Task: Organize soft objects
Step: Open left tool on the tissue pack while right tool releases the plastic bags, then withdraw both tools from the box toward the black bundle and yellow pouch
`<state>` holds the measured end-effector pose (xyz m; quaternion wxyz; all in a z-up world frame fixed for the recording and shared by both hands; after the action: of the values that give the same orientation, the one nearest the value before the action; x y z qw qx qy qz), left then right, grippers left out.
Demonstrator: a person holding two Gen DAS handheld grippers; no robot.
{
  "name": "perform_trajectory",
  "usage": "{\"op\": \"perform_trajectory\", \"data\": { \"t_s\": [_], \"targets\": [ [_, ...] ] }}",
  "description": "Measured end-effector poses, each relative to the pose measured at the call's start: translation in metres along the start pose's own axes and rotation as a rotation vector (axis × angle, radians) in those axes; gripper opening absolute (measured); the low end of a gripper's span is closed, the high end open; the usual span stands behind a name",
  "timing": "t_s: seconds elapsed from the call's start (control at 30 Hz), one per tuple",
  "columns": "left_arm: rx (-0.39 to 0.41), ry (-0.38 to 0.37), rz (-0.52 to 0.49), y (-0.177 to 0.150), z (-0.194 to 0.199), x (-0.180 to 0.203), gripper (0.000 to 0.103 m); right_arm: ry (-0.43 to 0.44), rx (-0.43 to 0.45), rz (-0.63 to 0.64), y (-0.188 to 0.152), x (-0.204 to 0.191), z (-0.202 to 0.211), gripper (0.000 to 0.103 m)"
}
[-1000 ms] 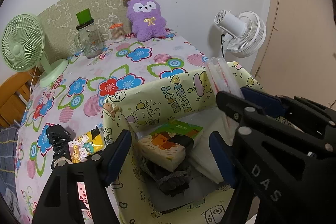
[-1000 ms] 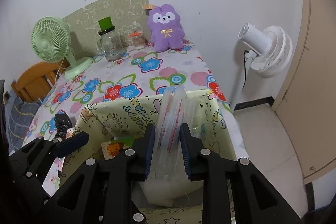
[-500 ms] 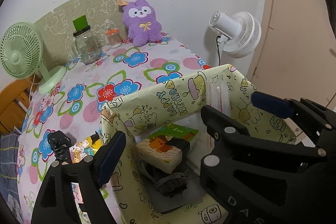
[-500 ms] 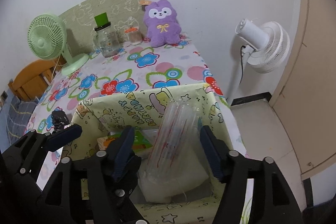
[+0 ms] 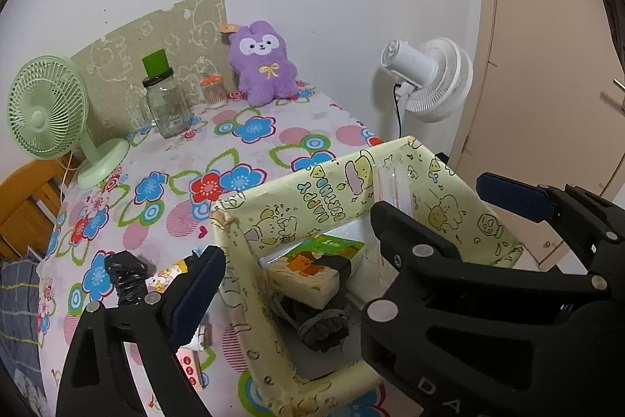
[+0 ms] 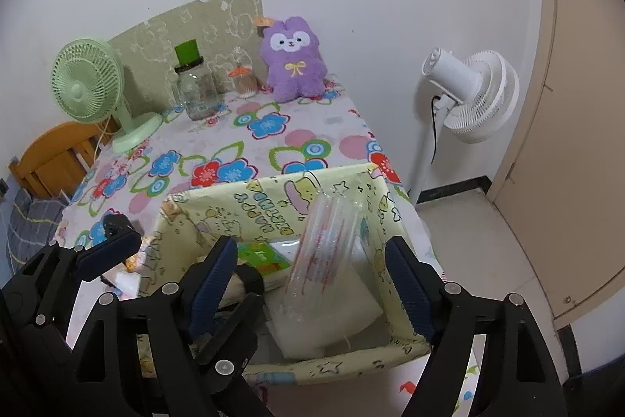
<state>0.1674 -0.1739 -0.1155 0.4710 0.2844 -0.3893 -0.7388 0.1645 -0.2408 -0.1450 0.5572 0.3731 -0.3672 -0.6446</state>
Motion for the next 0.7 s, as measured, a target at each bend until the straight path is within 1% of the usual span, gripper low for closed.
{"op": "perform_trajectory", "data": {
  "t_s": [0.4, 0.7],
  "targets": [
    [0.057, 0.007, 0.015, 0.004, 0.032, -0.016, 0.096, -0.009, 0.043, 0.023, 0.007, -0.022, 0.029, 0.083],
    [0.094, 0.023, 0.025, 0.004, 0.055, -0.036, 0.096, 0.0, 0.078, 0.04, 0.011, -0.048, 0.046, 0.084]
  ]
}}
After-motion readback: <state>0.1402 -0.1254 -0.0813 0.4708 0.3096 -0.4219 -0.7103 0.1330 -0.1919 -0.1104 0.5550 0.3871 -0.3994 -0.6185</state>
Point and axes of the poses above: each gripper's, at about its wrist camera, not at the fingertips, and z roughly against the way its jaws point, x to its right, y to its top, the point moved 8 cm from there along -z, roughly the way its jaws point, and after that the axes turned 13 degrees about x, right-handed, at the moved point
